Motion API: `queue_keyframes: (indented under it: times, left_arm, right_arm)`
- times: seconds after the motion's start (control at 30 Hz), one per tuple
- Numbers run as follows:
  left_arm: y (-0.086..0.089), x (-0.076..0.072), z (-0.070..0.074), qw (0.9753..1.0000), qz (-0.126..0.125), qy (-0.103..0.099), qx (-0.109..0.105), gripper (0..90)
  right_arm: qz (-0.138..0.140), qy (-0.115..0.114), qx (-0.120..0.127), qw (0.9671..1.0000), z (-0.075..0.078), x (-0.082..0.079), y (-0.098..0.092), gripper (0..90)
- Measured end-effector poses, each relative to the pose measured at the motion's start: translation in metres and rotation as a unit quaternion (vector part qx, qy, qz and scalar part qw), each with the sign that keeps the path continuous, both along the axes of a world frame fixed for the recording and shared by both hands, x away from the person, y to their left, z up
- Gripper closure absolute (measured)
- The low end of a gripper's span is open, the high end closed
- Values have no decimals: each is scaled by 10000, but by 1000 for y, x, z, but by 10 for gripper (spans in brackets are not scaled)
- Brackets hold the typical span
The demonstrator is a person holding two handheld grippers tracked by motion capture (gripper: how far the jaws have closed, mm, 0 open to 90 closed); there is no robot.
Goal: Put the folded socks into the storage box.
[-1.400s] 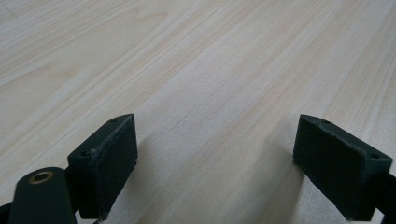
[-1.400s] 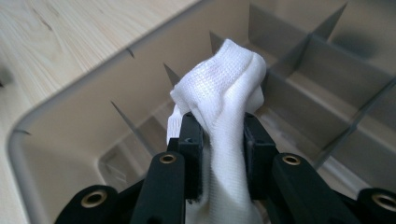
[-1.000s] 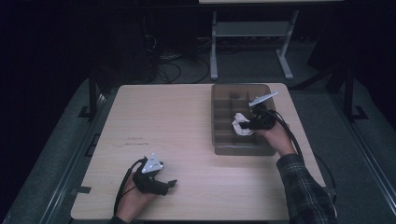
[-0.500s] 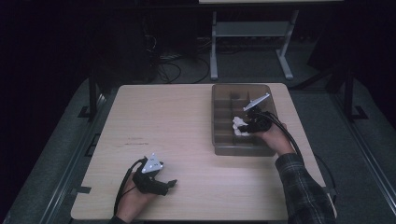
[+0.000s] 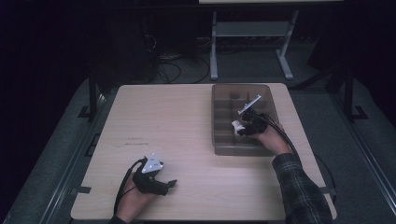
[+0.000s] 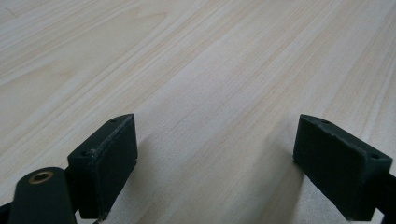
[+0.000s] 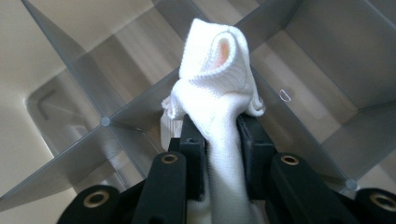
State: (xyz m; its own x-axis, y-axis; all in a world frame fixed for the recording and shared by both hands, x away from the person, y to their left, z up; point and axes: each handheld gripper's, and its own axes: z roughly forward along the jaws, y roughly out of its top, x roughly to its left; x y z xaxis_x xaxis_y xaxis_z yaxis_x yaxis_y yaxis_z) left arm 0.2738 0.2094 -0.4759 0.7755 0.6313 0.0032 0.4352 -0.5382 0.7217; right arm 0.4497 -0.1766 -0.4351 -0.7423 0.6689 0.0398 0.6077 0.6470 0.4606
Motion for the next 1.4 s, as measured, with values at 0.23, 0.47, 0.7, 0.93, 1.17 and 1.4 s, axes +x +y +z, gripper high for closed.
queue_keyframes:
  times: [0.23,0.47,0.7,0.93,1.17,1.4]
  left_arm:
    - [0,0,0,10000,-2,0,-1,133]
    - [0,0,0,10000,-1,-3,-2,133]
    - [0,0,0,10000,-7,-2,9,133]
    - [0,0,0,10000,-5,-1,8,133]
    - [0,0,0,10000,-4,0,8,133]
    - [0,0,0,10000,-6,0,8,134]
  right_arm:
    - [-23,65,121,9999,1,1,-3,712]
    - [-62,-51,319,9995,12,-2,-11,602]
    - [-195,-351,1066,9935,36,-11,-30,625]
    - [-274,-717,1400,9872,40,-12,-32,898]
    - [-249,-592,1239,9902,28,-5,-19,899]
    - [-232,-507,1168,9916,19,-4,-13,900]
